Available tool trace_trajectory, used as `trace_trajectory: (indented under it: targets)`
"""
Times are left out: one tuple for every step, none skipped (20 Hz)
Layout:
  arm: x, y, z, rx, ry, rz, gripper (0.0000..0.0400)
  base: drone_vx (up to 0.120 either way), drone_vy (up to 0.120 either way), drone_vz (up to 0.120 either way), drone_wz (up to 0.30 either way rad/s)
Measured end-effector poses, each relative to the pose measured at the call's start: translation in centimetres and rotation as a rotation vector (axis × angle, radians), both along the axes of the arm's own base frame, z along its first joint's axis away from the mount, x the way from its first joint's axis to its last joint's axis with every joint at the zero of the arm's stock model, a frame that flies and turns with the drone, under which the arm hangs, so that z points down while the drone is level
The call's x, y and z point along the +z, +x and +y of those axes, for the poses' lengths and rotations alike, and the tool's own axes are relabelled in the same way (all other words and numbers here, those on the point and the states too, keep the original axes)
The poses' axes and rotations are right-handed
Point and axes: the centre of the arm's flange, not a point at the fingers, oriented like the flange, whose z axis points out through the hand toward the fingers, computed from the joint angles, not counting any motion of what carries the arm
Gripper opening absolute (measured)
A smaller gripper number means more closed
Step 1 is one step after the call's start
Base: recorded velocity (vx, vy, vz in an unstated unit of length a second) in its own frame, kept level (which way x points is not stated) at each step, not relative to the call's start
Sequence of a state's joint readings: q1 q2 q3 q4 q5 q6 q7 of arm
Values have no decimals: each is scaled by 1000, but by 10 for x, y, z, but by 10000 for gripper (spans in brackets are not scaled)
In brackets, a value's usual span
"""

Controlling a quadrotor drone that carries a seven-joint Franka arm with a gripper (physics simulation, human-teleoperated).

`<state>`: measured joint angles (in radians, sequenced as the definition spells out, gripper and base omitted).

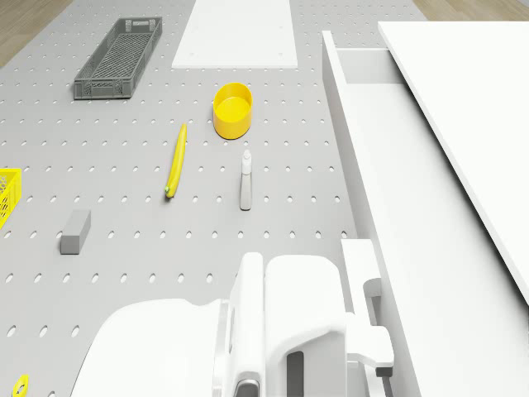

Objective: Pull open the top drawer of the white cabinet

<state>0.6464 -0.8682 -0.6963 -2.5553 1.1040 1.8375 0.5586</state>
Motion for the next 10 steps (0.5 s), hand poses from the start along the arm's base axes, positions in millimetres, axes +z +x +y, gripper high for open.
trace_trajectory:
  targets:
    - [0,0,0,0,0,0,311,0,0,0,0]
    - [0,0,0,0,0,0,311,0,0,0,0]
    - [0,0,0,0,1,0,311,0,0,0,0]
    - [0,0,0,0,1,0,311,0,0,0,0]
    - [0,0,0,0,1,0,311,0,0,0,0]
    - [0,0,0,0,1,0,311,0,0,0,0]
    - [0,0,0,0,1,0,311,0,0,0,0]
    - [2,0,0,0,1,0,311,0,0,0,0]
    - [3,0,0,0,1,0,311,0,0,0,0]
    - [4,0,0,0,1,0,311,0,0,0,0]
